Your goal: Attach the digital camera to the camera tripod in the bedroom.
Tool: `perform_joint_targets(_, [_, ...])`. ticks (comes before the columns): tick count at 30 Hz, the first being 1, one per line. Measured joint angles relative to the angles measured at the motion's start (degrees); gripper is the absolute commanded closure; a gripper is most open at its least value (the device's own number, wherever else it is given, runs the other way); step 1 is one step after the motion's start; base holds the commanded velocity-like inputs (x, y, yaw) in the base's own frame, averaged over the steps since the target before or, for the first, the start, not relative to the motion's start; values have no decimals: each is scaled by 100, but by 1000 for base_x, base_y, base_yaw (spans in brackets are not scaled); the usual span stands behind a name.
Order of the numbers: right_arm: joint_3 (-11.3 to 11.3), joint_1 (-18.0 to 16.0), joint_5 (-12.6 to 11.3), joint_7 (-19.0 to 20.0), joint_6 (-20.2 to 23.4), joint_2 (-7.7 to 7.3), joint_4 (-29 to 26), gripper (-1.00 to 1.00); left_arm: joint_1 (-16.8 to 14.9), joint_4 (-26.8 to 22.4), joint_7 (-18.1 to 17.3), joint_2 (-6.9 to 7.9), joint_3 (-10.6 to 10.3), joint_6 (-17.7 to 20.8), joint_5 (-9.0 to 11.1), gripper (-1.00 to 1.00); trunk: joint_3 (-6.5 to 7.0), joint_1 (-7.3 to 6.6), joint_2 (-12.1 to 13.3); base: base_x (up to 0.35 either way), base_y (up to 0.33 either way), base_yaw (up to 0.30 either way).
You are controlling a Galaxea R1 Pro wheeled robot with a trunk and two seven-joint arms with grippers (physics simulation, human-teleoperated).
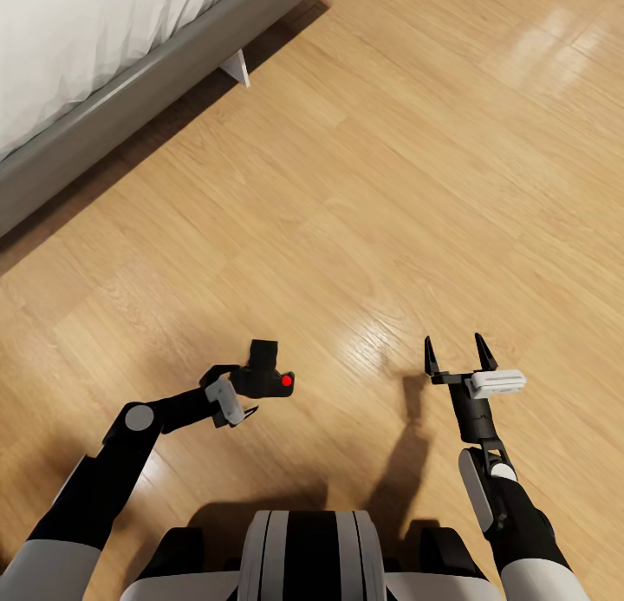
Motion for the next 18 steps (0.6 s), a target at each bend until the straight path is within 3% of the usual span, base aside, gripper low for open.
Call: perform_joint_targets(18, [0,1,2,0,0,0,0,-100,-8,122,445,9,-2,-21,-2,-100,0,0,0,0,0,0])
